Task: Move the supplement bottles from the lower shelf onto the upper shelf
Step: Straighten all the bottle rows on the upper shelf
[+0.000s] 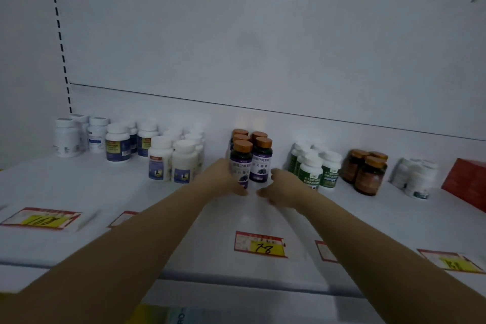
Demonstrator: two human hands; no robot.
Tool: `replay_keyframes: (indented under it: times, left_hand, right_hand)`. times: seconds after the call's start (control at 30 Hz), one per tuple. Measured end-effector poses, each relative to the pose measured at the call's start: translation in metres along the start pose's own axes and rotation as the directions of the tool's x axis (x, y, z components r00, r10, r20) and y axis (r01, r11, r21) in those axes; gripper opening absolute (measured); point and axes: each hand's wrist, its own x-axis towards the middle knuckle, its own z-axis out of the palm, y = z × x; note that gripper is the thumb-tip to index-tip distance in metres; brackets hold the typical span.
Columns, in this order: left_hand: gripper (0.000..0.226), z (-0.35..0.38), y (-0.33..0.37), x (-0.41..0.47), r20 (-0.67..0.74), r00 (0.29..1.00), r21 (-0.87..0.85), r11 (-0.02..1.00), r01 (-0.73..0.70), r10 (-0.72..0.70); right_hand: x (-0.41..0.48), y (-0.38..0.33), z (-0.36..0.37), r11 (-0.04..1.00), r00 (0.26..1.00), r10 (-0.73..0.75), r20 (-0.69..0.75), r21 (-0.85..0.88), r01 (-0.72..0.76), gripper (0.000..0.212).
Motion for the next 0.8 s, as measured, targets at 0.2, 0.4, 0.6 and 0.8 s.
replay_keyframes:
  times: [0.2, 0.4, 0.6, 0.8]
  left_hand:
    - [0.062, 0.012, -0.009, 0.024, -0.004, 0.999, -0.056, 0.997, 0.053, -0.053]
    - [0.058, 0.017, -0.016, 0.034, -0.021, 1.000, -0.068, 0.998, 0.004, -0.006]
    - [0.058, 0.019, -0.020, 0.040, -0.028, 1.000, -0.030, 1.000, -0.005, 0.004]
    - [0.059, 0.018, -0.023, 0.046, 0.017, 1.000, -0.028, 1.000, -0.001, 0.001]
  right_hand:
    - [0.020, 0.007, 0.010, 0.998, 0.999, -0.038, 0.027, 0.054, 0.036, 0.057]
    - [0.023, 0.011, 0.005, 0.997, 0.998, -0.036, 0.050, 0.071, 0.033, 0.057]
    - [0.025, 0.010, 0.008, 0.997, 0.997, -0.061, 0.045, 0.046, 0.059, 0.057]
    - [0.022, 0.010, 0.011, 0.999, 0.999, -0.049, 0.021, 0.002, 0.049, 0.051]
